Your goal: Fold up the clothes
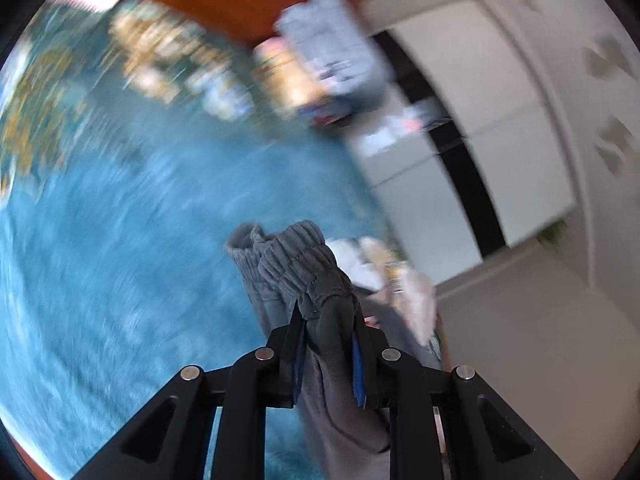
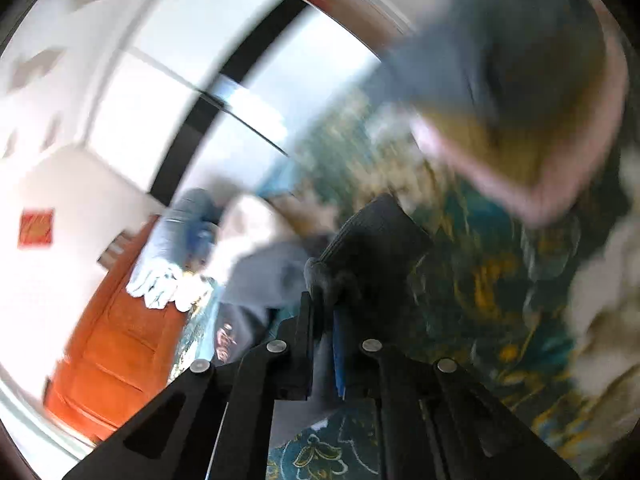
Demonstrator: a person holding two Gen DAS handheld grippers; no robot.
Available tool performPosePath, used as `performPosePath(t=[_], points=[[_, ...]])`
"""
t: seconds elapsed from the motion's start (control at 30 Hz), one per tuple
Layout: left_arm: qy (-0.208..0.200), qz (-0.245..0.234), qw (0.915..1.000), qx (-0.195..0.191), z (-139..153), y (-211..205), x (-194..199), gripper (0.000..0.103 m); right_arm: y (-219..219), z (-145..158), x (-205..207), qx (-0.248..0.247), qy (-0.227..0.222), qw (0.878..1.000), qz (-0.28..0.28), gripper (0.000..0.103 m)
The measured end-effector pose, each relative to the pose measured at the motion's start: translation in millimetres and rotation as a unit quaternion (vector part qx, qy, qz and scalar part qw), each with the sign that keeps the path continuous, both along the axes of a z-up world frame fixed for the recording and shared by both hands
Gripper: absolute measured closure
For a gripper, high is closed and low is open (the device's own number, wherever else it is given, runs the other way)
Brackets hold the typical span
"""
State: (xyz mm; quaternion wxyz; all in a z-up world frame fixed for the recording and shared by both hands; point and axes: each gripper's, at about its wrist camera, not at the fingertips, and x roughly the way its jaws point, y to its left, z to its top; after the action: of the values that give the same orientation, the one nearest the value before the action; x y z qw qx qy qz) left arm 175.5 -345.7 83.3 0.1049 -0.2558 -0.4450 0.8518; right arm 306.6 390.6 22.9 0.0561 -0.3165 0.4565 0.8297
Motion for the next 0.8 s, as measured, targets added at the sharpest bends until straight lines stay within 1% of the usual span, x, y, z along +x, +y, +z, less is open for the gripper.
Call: performPosePath(t=[0.03, 0.07, 0.1, 0.17, 0.23, 0.27, 0.3, 0.37, 0.47, 0.5, 0.53, 0.57, 0.6, 0.67, 0.77, 0.8], points=[[0.011, -0.003, 0.9999, -0.008, 3.1, 1.4, 4.8, 0.083, -0.2, 0.4, 7.1, 0.005, 0.005, 1.000, 0.000, 0.095], [0.013, -0.004, 0.9998, -0.014, 1.2, 2.2, 8.7, 0.083, -0.5, 0.9, 14.2, 0.011, 0.010, 1.000, 0.001, 0.095], [0.003, -0.003, 0.9998, -0.017, -7.4, 2.6, 11.3, 0.083, -0.8, 1.3, 21.4, 0.016, 0.015, 1.000, 0.001, 0.095], [-0.051, 0.000, 0.9986, -0.018, -41.8, 2.3, 12.6, 0.083, -1.3, 2.2, 35.6, 0.027, 0.025, 0.999, 0.001, 0.095], [-0.104, 0.006, 0.9946, 0.002, -75.9, -0.3, 12.9, 0.083, -1.8, 3.0, 49.8, 0.038, 0.035, 0.999, 0.002, 0.095], [-0.119, 0.008, 0.9927, 0.016, -88.5, -2.4, 14.8, 0.083, -2.0, -8.7, 48.9, 0.035, 0.019, 0.999, 0.001, 0.095], [-0.121, 0.008, 0.9923, 0.026, -92.3, -4.9, 17.1, 0.083, -2.2, -18.4, 48.7, 0.028, 0.009, 1.000, 0.000, 0.095], [-0.119, 0.001, 0.9922, 0.036, -92.7, -9.3, 20.2, 0.083, -1.2, -14.0, 46.5, 0.026, 0.015, 1.000, 0.007, 0.095], [-0.118, -0.010, 0.9928, 0.022, -83.0, -9.6, 20.2, 0.079, 0.5, -6.0, 43.0, 0.022, 0.025, 0.999, 0.017, 0.088], [-0.120, -0.013, 0.9925, 0.018, -80.6, -9.9, 19.6, 0.074, 0.5, 0.5, 44.6, 0.038, 0.026, 0.999, 0.019, 0.080], [-0.126, -0.013, 0.9918, 0.012, -78.0, -11.7, 20.2, 0.066, 0.5, 7.3, 46.3, 0.054, 0.026, 0.998, 0.021, 0.075], [-0.130, -0.008, 0.9915, 0.006, -74.2, -15.8, 22.2, 0.062, 2.8, 15.0, 49.1, 0.076, 0.022, 0.997, 0.012, 0.066], [-0.129, 0.000, 0.9916, -0.001, -69.6, -20.7, 25.1, 0.059, 5.3, 22.7, 52.0, 0.099, 0.018, 0.995, 0.002, 0.062], [-0.121, 0.022, 0.9921, -0.022, -56.1, -30.5, 27.2, 0.056, 10.3, 38.1, 57.7, 0.144, 0.010, 0.989, -0.016, 0.062], [-0.099, 0.043, 0.9928, -0.052, -30.5, -41.4, 16.9, 0.050, -10.9, 53.8, 9.5, 0.182, 0.008, 0.983, 0.039, 0.060], [-0.093, 0.040, 0.9929, -0.062, -22.9, -40.8, 7.5, 0.047, -18.1, 59.0, -7.0, 0.194, 0.007, 0.979, 0.058, 0.056]])
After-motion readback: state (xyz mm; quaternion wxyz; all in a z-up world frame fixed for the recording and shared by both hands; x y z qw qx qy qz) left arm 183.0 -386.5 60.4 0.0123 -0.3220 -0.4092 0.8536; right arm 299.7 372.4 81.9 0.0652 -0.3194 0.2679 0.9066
